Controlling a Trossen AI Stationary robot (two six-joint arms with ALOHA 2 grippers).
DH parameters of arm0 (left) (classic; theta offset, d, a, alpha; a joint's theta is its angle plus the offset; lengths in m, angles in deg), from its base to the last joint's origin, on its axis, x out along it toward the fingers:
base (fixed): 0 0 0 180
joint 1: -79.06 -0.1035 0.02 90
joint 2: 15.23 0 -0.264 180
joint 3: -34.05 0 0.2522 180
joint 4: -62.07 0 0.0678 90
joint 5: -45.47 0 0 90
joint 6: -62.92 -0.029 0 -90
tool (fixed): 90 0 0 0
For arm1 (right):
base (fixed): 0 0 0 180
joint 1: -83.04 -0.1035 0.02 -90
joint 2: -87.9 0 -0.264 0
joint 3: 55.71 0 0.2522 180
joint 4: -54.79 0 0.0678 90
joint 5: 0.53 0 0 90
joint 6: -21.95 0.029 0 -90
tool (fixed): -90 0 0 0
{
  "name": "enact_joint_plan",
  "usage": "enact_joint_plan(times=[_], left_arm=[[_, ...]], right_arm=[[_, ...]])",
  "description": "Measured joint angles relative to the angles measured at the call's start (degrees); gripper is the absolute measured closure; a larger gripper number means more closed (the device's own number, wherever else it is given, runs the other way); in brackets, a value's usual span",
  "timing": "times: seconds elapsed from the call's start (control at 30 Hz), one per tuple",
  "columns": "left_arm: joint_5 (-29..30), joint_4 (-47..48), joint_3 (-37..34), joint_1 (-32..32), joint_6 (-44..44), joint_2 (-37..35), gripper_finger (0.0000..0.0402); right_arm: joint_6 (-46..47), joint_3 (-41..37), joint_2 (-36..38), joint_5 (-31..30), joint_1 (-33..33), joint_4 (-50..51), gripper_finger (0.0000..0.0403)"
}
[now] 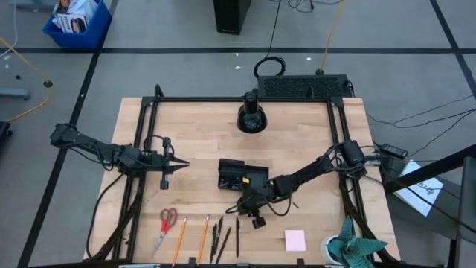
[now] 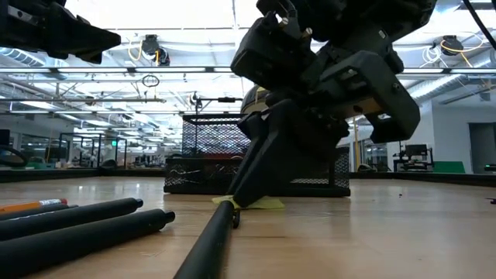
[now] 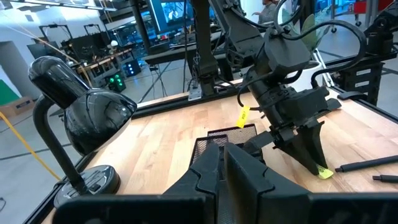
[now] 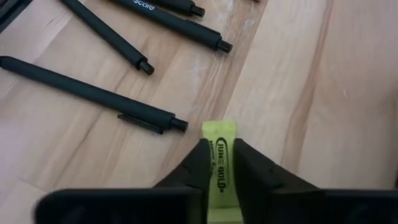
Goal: Pick and place office supplies into organizer
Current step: Put the eraser into the bottom left section of the desk organizer
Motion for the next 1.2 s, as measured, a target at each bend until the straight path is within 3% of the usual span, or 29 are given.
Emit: enact_joint_plan(times=[0.1,0.43,0.97,1.1,1.2], left_arm=[[0.0,0.0,0.0,0.0,0.3,0.0,0.0371],[0.0,0.0,0.0,0.0,0.2,0.0,0.0371],[0.0,0.0,0.0,0.0,0.3,0.0,0.0371],[0.0,0.0,0.0,0.0,0.3,0.0,0.0371],[0.0,0.0,0.0,0.0,0.3,0.0,0.0371]], right_arm=[[0.0,0.4,0.2,0.1,-0.2,0.1,0.0388],[-0.4,3.0,3.1,-1.0,-0.8,1.7,0.0389],[-0.7,3.2,7.6,-8.5,-1.4,1.7,0.0403],[-0.2,3.2,7.6,-8.0,-1.3,1.7,0.0401],[-1.3,3.2,7.6,-3.9,-1.8,2.1,0.0391]])
